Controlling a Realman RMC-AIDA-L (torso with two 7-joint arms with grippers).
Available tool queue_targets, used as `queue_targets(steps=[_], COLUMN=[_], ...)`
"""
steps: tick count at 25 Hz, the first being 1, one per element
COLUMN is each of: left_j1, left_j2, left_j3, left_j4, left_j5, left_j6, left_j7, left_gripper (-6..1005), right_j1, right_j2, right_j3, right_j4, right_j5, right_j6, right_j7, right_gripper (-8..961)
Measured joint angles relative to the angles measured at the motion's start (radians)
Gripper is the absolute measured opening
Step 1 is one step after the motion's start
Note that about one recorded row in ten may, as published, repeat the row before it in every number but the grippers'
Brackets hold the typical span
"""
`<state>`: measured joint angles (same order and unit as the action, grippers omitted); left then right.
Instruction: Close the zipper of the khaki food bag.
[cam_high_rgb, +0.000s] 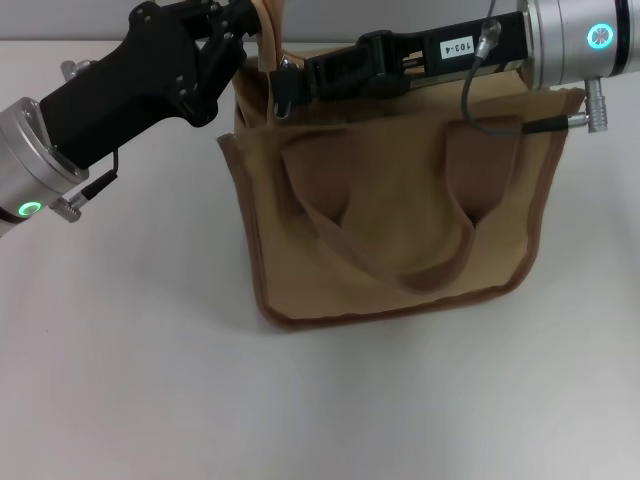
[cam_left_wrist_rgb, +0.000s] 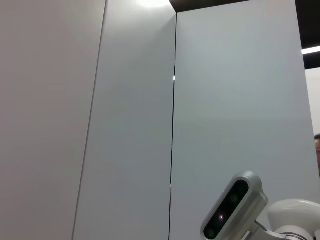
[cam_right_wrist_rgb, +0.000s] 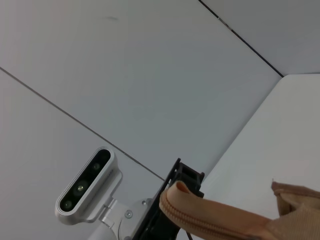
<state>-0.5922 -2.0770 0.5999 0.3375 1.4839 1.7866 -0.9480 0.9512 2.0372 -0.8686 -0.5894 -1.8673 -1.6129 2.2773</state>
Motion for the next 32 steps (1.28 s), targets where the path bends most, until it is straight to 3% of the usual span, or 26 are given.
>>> queue_targets(steps=[4, 15, 32], left_j1=[0.000, 0.001, 0.009], left_j2=[0.000, 0.000, 0.003], left_j3=[0.000, -0.002, -0.020], left_j4=[0.000, 0.000, 0.001], left_j5=[-0.001, -0.001, -0.005], left_j6=[0.000, 0.005, -0.003], left_j7=[0.000, -0.005, -0.007], left_gripper=[16, 16, 16], right_j1=[0.000, -0.002, -0.066], right_j2=[0.000, 0.000, 0.011], right_j3=[-0.001, -0.013, -0.028], right_j4=[0.000, -0.012, -0.113], right_j5=[-0.003, -0.012, -0.013], right_j6=[0.003, 0.014, 0.009], right_j7=[0.000, -0.011, -0.003], right_gripper=[339, 1, 2])
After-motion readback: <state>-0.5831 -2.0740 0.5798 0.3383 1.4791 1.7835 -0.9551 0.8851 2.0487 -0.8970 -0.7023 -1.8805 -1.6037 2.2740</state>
